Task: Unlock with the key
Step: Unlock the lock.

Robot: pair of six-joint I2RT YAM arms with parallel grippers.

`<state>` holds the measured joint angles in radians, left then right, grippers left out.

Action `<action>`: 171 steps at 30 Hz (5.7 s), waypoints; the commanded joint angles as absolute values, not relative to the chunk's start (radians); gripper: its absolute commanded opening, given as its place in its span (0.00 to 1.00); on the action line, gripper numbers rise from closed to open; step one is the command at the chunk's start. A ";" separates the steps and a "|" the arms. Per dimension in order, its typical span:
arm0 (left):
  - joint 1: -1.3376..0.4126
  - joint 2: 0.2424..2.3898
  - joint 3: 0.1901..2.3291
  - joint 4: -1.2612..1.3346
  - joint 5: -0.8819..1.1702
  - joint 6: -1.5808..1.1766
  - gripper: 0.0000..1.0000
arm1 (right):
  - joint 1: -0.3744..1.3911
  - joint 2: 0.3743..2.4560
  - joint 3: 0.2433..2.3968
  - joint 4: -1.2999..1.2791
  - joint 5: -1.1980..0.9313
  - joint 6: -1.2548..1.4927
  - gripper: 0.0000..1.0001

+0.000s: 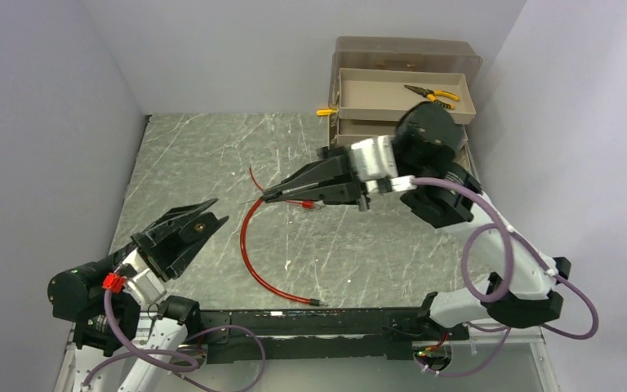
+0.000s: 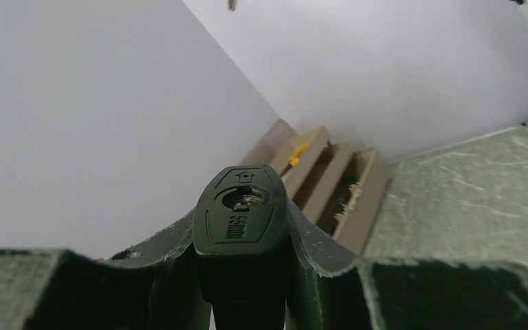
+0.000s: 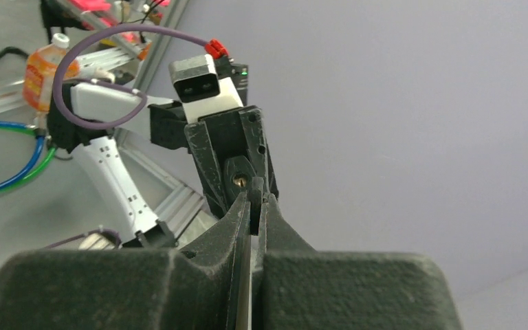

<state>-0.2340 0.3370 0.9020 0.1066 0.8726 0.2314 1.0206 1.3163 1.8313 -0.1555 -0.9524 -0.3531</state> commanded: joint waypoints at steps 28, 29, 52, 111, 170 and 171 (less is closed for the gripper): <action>-0.232 0.331 0.807 0.072 0.993 0.206 0.00 | 1.175 1.615 2.177 -0.736 -0.743 -0.657 0.00; -0.231 0.332 0.809 0.070 0.991 0.211 0.00 | 1.176 1.620 2.182 -0.746 -0.737 -0.660 0.00; -0.232 0.350 0.819 0.053 0.982 0.223 0.00 | 1.203 1.617 2.172 -0.808 -0.646 -0.695 0.00; -0.231 0.327 0.802 0.092 1.024 0.292 0.00 | 1.289 1.644 2.180 -0.973 -0.379 -0.747 0.00; -0.231 0.405 0.848 0.077 1.010 0.190 0.00 | 1.270 1.314 1.739 -0.330 -0.434 -0.641 0.32; -0.232 0.406 0.848 0.076 1.011 0.189 0.00 | 1.270 1.317 1.740 -0.333 -0.445 -0.644 0.28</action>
